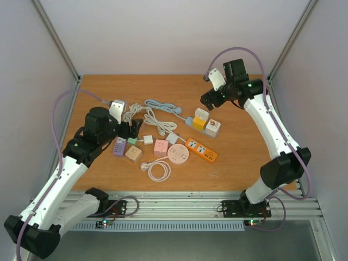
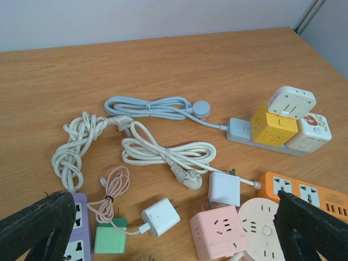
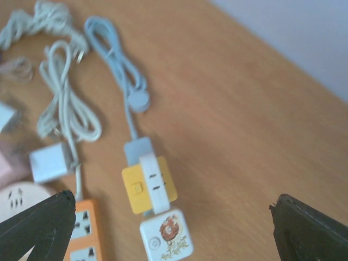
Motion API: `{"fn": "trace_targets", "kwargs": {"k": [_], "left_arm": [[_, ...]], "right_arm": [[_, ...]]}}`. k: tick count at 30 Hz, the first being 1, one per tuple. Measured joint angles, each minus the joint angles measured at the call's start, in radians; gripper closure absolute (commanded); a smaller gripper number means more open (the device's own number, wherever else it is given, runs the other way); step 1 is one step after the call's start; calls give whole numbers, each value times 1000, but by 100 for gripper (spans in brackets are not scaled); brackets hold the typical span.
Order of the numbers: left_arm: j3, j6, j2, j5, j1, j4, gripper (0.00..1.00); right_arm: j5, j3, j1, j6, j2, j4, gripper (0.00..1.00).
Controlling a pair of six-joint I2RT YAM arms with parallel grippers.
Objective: Insert the plug
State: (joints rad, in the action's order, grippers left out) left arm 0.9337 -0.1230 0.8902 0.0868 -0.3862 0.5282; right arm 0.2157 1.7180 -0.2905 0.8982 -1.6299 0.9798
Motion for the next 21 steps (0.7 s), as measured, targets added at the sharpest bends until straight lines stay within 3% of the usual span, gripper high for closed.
{"fn": "trace_targets", "kwargs": {"k": [12, 21], "left_arm": [[43, -83, 169, 18, -3, 64, 1], [158, -122, 377, 9, -132, 195, 4]], "right_arm": [[-314, -55, -142, -465, 136, -117, 1], [-301, -461, -172, -713, 322, -263, 5]]}}
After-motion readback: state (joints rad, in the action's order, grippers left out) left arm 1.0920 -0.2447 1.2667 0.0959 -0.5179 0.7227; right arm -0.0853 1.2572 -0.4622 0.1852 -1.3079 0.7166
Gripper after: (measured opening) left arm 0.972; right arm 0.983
